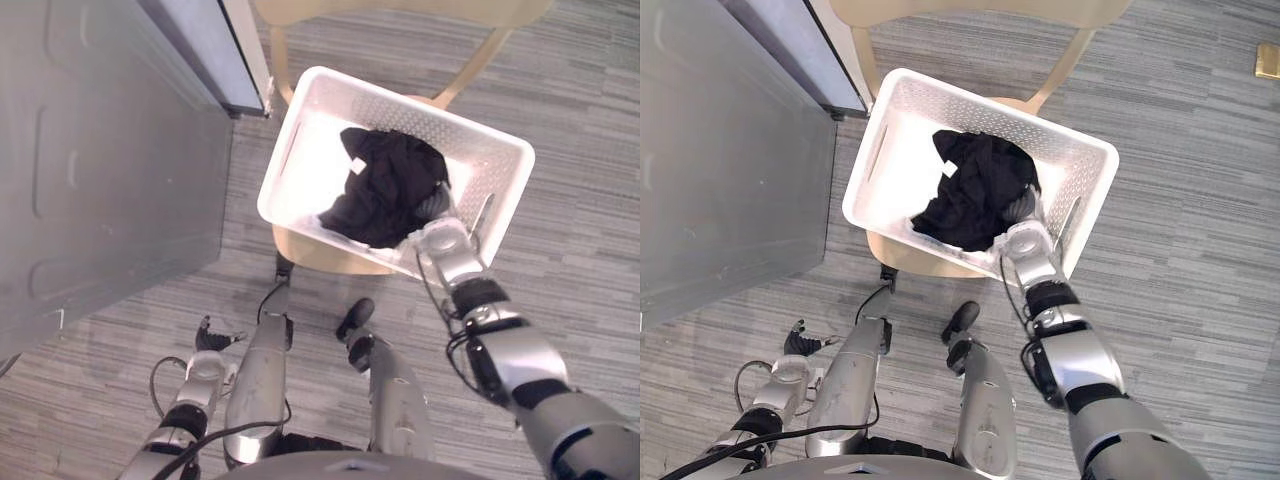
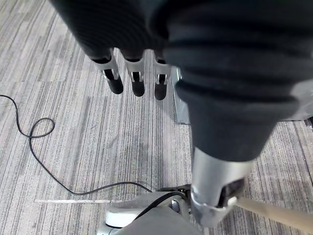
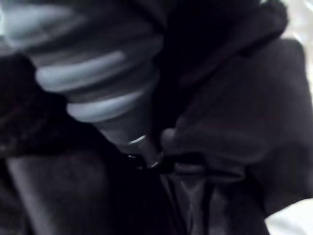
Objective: Pick up the laundry basket with both hands and put the clothes into the washing machine.
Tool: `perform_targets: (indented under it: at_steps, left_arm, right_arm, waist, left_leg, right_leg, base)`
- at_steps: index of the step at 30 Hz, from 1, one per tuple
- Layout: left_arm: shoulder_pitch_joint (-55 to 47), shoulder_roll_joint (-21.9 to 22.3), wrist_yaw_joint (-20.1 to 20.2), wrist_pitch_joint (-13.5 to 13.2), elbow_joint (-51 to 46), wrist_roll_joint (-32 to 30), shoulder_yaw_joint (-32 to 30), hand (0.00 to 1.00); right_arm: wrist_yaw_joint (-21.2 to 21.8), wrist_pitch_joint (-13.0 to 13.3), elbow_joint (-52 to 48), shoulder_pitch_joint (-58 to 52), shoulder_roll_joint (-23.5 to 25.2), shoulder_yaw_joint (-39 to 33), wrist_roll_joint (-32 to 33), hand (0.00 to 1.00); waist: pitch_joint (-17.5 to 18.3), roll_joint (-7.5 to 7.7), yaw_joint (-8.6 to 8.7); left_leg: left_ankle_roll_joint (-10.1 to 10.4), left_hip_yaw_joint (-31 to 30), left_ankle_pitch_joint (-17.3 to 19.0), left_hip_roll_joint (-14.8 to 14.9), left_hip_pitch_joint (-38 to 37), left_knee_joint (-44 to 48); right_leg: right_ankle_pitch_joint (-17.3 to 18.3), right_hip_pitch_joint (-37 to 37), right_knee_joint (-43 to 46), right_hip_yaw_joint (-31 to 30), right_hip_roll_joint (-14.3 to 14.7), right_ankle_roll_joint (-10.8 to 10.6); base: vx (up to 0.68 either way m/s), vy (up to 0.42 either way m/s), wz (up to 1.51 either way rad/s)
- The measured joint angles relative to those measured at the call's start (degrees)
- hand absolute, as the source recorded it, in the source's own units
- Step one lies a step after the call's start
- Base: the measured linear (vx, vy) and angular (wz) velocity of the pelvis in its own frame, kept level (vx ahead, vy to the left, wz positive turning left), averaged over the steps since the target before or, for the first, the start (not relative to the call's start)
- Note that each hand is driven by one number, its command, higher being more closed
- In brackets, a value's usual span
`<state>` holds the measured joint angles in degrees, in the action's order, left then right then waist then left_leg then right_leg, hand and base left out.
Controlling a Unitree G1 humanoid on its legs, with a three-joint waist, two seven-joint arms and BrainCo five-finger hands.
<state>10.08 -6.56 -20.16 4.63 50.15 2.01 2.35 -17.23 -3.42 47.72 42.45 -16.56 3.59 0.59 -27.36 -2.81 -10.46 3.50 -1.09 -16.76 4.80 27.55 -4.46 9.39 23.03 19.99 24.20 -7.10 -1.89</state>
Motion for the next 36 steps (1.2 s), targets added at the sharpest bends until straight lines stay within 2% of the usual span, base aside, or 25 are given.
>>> perform_targets:
  at_steps: [1, 3, 8, 11, 16, 20, 22, 23, 25, 29, 33, 36]
  left_arm:
    - [0.0, 0.0, -0.1, 0.0, 0.0, 0.2, -0.1, 0.0]
    - [0.0, 0.1, -0.2, 0.0, 0.0, 0.2, -0.4, 0.0]
    - [-0.4, 1.0, -0.3, 1.0, -0.1, 0.6, -2.9, 0.0]
    - [-0.8, 1.3, -0.3, 1.7, -0.1, 0.6, -3.6, 0.0]
    - [-3.3, 1.3, -0.1, 2.2, -0.1, 0.1, -5.8, 0.0]
    - [-7.4, 1.0, 0.6, 3.4, -2.1, 0.0, -6.8, 0.0]
    - [-9.9, 1.2, 0.7, 3.7, -6.6, 0.0, -6.4, 0.0]
    - [-11.5, 1.1, 0.7, 3.6, -10.1, 0.0, -5.8, 0.0]
    - [-12.2, 1.0, 0.8, 3.5, -15.4, 0.0, -5.5, 0.0]
    - [-11.8, 1.0, 0.7, 2.7, -27.4, 0.2, -4.0, 0.0]
    - [-10.3, 1.4, 0.7, 0.8, -39.3, 0.2, -1.6, 0.0]
    - [-7.6, 1.5, 1.8, -0.3, -42.0, 0.6, 1.2, 0.0]
  right_arm:
    - [-0.6, 0.9, -1.1, -1.4, 1.7, -1.0, 4.9, 1.0]
    - [-0.6, 1.9, -3.6, -3.4, 3.6, -2.3, 10.1, 1.0]
    - [-0.4, 6.9, -12.3, -10.1, 9.4, -3.1, 29.4, 1.0]
    - [-0.2, 8.0, -18.2, -14.2, 10.8, -1.5, 34.8, 1.0]
    - [0.8, 8.5, -28.5, -20.8, 12.1, -1.4, 37.6, 1.0]
    - [1.9, 8.6, -34.6, -25.9, 13.0, -1.7, 37.3, 1.0]
    - [2.0, 8.6, -37.5, -28.2, 13.2, -2.2, 37.3, 1.0]
    - [2.2, 8.7, -39.1, -29.8, 13.2, -2.3, 37.2, 1.0]
    - [2.5, 8.7, -41.2, -31.7, 13.3, -3.2, 36.6, 1.0]
    - [4.4, 8.3, -45.1, -34.9, 13.6, -5.0, 34.2, 1.0]
    - [4.6, 7.3, -48.7, -37.8, 13.8, -6.7, 32.8, 1.0]
    - [4.7, 6.9, -51.9, -37.8, 13.6, -8.1, 32.7, 1.0]
  waist:
    - [0.0, 0.0, 0.36]
    - [0.0, 0.0, 0.77]
    - [0.0, 0.06, 1.39]
    - [0.1, 0.17, 1.68]
    - [0.9, 0.82, 3.14]
    - [5.3, 2.62, 4.21]
    - [8.3, 3.18, 4.5]
    - [11.0, 3.33, 4.71]
    - [14.5, 3.35, 5.13]
    - [17.6, 3.27, 6.14]
    - [19.8, 2.45, 8.52]
    - [22.0, 1.27, 9.43]
  left_leg:
    - [0.0, 0.2, 0.0, 0.0, -0.3, 0.0]
    - [0.1, 0.3, 0.1, 0.0, -0.7, 0.0]
    - [0.7, 1.9, 0.6, 0.1, -4.1, 0.0]
    - [1.2, 2.5, 1.2, 0.2, -6.1, 0.0]
    - [0.6, 2.8, 2.1, -0.2, -9.2, 0.0]
    - [0.4, 3.5, 3.6, -0.7, -12.4, 0.0]
    - [0.3, 4.1, 4.5, -1.1, -14.4, 0.0]
    - [0.1, 4.3, 4.8, -1.3, -15.2, 0.0]
    - [-0.2, 4.8, 5.6, -1.5, -16.7, 0.0]
    - [-0.1, 5.9, 6.0, -1.5, -18.5, 0.0]
    - [-0.1, 5.8, 6.0, -1.6, -20.8, 0.0]
    - [-0.2, 5.9, 6.1, -1.7, -21.8, 0.0]
  right_leg:
    - [0.1, -0.1, 0.3, -0.2, -0.1, 0.0]
    - [0.1, -0.4, 0.5, -0.4, -0.1, 0.0]
    - [0.1, -2.6, 0.9, -1.9, -0.3, 0.0]
    - [0.3, -4.2, 0.9, -2.5, -0.3, -0.1]
    - [0.8, -7.3, 0.8, -2.8, -0.7, -0.7]
    - [1.1, -10.9, -1.0, -3.2, -0.8, -1.2]
    - [1.4, -13.1, -1.9, -3.4, -1.1, -1.5]
    - [1.5, -14.2, -2.8, -3.5, -1.1, -1.7]
    - [1.5, -15.9, -4.0, -3.7, -1.2, -1.8]
    - [1.0, -17.9, -5.7, -4.6, -0.7, -1.9]
    - [-0.4, -21.2, -8.4, -4.9, -0.4, -2.2]
    - [-0.9, -22.4, -9.2, -5.2, -0.4, -2.3]
  base:
    - [0.01, -0.045, -0.06]
    - [0.01, -0.035, -0.04]
    - [0.01, -0.035, -0.11]
    - [0.0, -0.042, -0.06]
    - [0.02, -0.02, 0.01]
    - [0.11, -0.019, -0.02]
    - [0.13, -0.014, -0.04]
    - [0.11, -0.009, -0.03]
    - [0.14, -0.021, -0.05]
    - [0.08, -0.034, -0.15]
    - [0.03, -0.021, -0.09]
    - [-0.03, 0.002, -0.04]
